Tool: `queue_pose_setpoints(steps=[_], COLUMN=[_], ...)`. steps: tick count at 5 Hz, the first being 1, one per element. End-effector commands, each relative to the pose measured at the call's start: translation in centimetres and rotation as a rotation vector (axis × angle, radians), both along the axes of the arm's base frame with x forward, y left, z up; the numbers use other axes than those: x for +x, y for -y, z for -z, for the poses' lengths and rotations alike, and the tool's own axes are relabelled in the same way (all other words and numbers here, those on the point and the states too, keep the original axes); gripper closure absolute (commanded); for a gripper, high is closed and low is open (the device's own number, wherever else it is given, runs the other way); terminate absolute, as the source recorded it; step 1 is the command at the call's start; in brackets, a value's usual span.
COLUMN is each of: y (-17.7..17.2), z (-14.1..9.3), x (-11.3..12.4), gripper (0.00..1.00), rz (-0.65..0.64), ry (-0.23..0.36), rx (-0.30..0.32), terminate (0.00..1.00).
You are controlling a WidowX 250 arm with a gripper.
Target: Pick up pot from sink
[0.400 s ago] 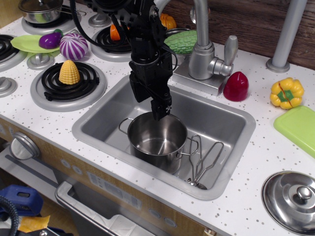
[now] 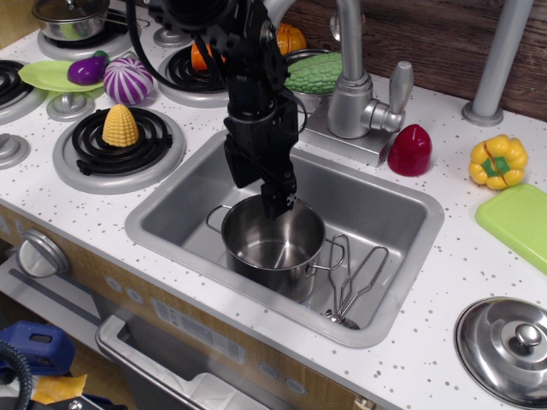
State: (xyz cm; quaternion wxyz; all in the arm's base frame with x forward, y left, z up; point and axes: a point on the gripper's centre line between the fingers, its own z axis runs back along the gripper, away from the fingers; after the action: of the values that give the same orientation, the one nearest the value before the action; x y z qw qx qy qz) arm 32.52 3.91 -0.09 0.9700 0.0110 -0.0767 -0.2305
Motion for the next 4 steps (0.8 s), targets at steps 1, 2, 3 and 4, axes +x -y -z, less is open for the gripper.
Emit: queue_pose_setpoints(steps=[1, 2, 3, 4], y=[-0.3, -0.9, -1.5, -1.5], z=[0.2, 1.4, 2.6, 2.5], x=[0.3, 0.3, 0.4, 0.6], gripper=[0.0, 0.0, 0.0, 1.0], rz=[0.031, 0.054, 0.04, 0.026], ry=[0.049, 0.073, 0.07, 0.07], rx=[0.003, -0.015, -0.072, -0.076], terminate=[0.0, 0.0, 0.0, 0.0])
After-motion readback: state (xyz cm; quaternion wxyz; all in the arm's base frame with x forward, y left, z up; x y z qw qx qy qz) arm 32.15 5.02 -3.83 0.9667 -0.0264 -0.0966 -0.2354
